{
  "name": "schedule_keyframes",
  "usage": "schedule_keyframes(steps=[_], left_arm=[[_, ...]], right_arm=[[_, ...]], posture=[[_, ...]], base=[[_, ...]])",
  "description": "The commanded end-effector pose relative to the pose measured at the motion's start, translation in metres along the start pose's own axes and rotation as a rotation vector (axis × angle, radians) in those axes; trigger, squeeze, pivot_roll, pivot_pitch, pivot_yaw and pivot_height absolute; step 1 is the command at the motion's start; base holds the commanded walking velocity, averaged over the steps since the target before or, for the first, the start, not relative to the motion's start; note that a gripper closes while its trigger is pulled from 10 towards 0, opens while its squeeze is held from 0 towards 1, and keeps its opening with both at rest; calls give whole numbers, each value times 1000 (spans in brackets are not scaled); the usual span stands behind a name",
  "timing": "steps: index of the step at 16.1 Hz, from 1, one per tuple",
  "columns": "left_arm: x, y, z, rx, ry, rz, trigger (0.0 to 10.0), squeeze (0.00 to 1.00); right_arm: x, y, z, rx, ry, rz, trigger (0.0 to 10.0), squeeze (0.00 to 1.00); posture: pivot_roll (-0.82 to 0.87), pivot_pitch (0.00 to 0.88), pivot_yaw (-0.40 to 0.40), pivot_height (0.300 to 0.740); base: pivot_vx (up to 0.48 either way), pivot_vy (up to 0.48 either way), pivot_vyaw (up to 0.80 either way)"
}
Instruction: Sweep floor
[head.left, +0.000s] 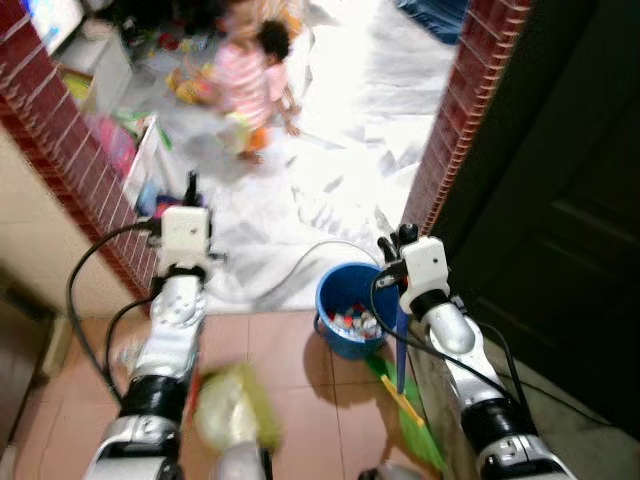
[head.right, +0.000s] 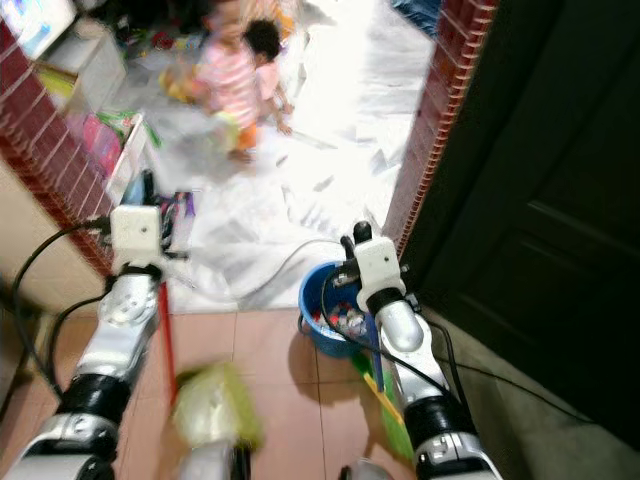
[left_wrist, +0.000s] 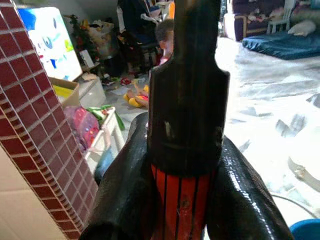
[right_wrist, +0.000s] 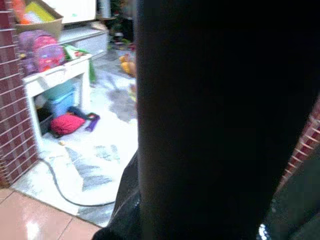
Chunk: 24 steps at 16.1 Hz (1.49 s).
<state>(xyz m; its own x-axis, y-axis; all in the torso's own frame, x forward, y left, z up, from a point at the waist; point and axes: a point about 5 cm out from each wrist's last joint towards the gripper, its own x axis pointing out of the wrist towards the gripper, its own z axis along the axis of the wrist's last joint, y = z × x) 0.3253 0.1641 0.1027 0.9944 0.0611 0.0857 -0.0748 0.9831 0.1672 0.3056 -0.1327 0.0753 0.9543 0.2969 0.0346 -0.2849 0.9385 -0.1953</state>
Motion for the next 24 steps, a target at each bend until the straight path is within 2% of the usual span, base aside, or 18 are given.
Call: schedule_keyframes(steps=[1,6,10,20,22,24], left_arm=[[1,-3,10,-22,-51,-11,10000,0],[-18,-31,-6,-59,8,-93,10000,0],[-24,-47,-6,-89,20,-131,10000,0],[-24,-72,-2,-91,45,-227,10000,0],[-28,-75,2,-100,3,-243,10000,0],[-30,-70,-3,-110,11,-198,10000,0]], right_arm=[[3,1,11,-20,-53,21,10000,0],[3,2,11,-30,-54,32,10000,0],[5,2,12,-28,-51,36,10000,0],[5,10,14,-30,-74,70,10000,0],[6,11,14,-20,-77,74,10000,0],[6,11,14,-14,-74,73,10000,0]], posture=[[-17,0,1,740],[-22,0,1,740],[-19,0,-3,740],[-17,0,6,740],[-15,0,6,740],[-14,0,5,740]], base=[[0,480,794],[0,480,794],[0,480,794],[0,480,725],[0,0,725],[0,0,475]])
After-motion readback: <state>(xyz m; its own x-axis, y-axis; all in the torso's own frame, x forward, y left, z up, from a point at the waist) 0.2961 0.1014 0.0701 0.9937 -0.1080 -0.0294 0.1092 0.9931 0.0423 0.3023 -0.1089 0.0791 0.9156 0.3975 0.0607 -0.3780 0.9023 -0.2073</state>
